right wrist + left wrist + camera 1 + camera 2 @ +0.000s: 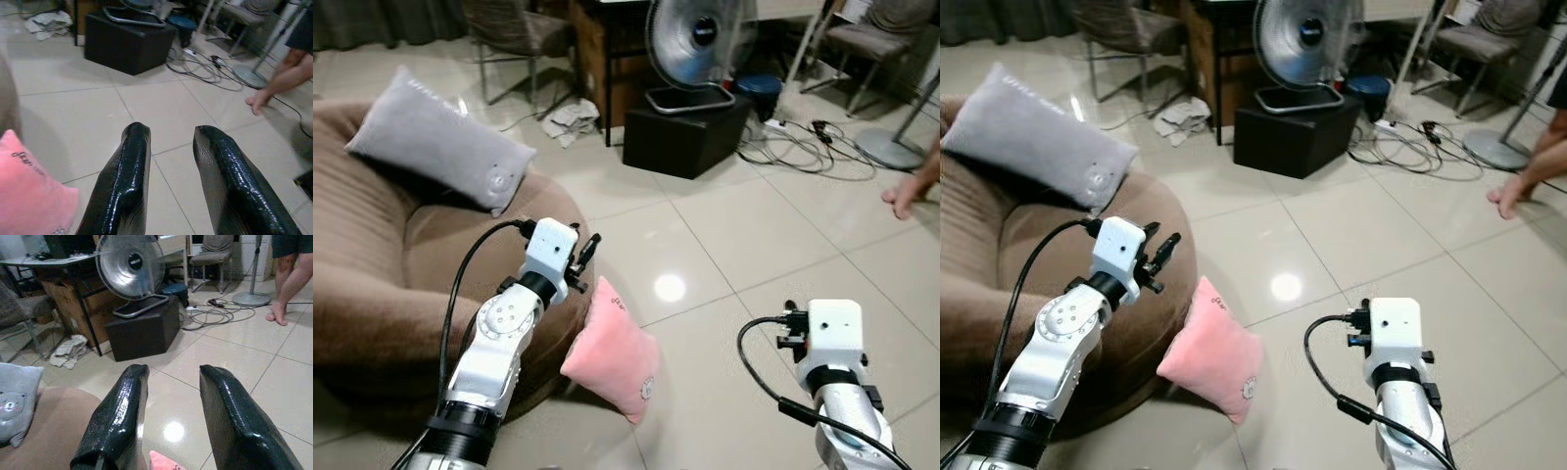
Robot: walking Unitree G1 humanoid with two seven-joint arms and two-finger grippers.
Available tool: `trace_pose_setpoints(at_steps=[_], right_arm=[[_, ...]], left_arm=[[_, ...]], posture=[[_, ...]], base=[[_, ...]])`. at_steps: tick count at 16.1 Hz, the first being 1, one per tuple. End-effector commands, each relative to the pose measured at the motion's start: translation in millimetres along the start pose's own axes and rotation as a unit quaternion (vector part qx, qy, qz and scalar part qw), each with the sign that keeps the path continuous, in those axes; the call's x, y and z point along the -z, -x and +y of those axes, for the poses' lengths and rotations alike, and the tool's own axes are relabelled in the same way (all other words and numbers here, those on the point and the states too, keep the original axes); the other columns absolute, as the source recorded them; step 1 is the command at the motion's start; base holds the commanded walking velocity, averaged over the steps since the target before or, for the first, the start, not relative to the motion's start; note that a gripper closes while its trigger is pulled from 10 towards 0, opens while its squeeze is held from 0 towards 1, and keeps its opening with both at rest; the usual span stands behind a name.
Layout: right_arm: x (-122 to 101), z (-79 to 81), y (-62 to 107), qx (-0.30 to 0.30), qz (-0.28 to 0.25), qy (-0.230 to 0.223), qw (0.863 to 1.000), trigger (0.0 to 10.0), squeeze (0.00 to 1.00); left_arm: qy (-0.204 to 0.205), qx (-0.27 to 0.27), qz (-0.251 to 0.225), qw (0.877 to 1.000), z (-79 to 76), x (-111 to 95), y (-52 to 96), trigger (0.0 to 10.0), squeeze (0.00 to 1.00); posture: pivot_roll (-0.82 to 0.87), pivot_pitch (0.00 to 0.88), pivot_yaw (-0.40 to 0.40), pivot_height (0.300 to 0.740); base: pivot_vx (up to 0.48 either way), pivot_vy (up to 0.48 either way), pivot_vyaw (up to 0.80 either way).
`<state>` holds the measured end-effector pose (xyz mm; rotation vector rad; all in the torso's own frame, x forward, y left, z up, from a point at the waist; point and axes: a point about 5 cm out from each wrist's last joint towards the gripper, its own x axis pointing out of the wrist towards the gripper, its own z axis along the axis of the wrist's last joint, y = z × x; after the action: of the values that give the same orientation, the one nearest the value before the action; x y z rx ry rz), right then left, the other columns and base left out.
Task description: Move the pillow to the sofa from floor
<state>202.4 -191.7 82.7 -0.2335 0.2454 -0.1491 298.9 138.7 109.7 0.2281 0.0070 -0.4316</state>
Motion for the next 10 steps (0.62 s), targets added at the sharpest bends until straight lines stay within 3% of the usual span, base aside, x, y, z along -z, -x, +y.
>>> trace_pose_setpoints(at_steps=[1,4,10], right_arm=[[-0.1,1.7,-1.4,-0.010,-0.003,0.005,1.000,10.0,0.00],[2.9,0.6,-1.5,-0.003,0.012,-0.017,1.000,10.0,0.00],[3.0,1.8,-2.6,-0.007,0.011,-0.002,1.000,10.0,0.00]], left_arm=[[0.000,0.001,-0.007,1.000,0.1,-2.4,1.6,10.0,0.00],[0.005,0.000,-0.006,1.000,0.7,-2.2,1.4,10.0,0.00],[0.000,0.002,-0.005,1.000,2.9,-3.4,-0.2,10.0,0.00]], posture=[[-0.02,0.011,-0.033,0.740],[-0.01,0.015,-0.031,0.740],[-0.01,0.016,-0.026,0.740]], base=[[0.345,0.000,0.00],[0.360,0.000,-0.14],[0.392,0.000,0.00]])
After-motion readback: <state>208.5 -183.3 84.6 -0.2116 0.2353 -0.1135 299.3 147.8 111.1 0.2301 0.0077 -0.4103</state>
